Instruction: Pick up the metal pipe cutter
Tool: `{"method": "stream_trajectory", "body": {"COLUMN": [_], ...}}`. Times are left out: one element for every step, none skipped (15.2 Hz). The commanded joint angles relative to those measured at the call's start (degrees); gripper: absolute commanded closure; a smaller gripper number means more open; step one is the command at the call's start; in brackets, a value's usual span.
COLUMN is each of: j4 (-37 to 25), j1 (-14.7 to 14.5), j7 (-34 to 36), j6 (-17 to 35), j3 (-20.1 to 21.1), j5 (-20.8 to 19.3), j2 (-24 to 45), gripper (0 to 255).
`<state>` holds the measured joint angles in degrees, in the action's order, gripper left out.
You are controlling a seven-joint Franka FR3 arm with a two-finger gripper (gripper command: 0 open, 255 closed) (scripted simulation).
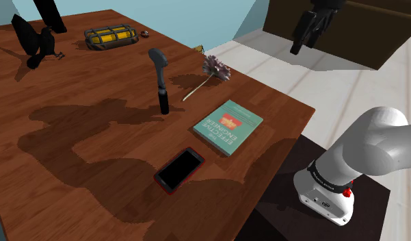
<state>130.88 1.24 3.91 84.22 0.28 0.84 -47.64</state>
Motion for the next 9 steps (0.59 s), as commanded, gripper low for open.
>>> {"method": "stream_trajectory", "body": {"j4": [0.00,0.67,1.28,1.82,2.29,2.69,3.02,3.28,3.47], "j1": [0.00,-0.34,-0.67,-0.99,-1.29,-1.58,-1.87,-2.13,-2.35], "j7": [0.00,0.86,1.71,2.54,3.37,4.19,5.02,5.85,6.66], "j6": [0.00,2.07,4.15,6.24,8.34,10.44,12.56,14.67,16.77], "j3": [0.00,0.98,1.97,2.98,4.00,5.02,6.05,7.10,8.16], "j5": [0.00,0.66,1.28,1.86,2.41,2.90,3.34,3.73,4.08], "j2": [0.00,0.22,0.51,0.87,1.31,1.82,2.40,3.05,3.77], "gripper": [0,0,0,0,0,0,0,0,0]}}
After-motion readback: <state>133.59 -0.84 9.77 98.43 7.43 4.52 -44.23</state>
